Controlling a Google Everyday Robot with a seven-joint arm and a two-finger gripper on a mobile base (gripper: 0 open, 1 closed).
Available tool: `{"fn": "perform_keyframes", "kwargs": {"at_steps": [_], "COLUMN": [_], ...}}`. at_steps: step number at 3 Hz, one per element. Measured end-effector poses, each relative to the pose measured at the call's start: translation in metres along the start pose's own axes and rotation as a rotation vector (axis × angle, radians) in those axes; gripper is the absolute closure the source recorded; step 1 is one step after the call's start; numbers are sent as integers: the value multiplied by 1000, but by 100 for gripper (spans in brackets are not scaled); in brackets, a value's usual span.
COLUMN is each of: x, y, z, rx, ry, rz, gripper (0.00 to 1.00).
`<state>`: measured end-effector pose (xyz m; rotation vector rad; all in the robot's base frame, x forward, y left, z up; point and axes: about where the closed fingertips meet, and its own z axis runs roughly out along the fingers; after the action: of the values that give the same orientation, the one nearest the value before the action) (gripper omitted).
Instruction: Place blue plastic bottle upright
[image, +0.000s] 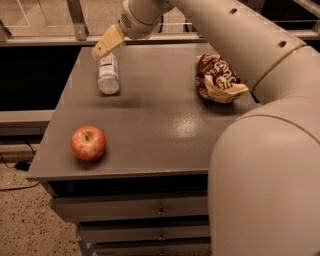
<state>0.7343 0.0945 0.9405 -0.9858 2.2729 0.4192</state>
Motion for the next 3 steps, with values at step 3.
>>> {"fn": "perform_keyframes", "kwargs": {"at_steps": [3], "x": [-23], "y": [0], "z": [82], "rx": [138], "ry": [88], "rz": [227], "gripper": [0]}}
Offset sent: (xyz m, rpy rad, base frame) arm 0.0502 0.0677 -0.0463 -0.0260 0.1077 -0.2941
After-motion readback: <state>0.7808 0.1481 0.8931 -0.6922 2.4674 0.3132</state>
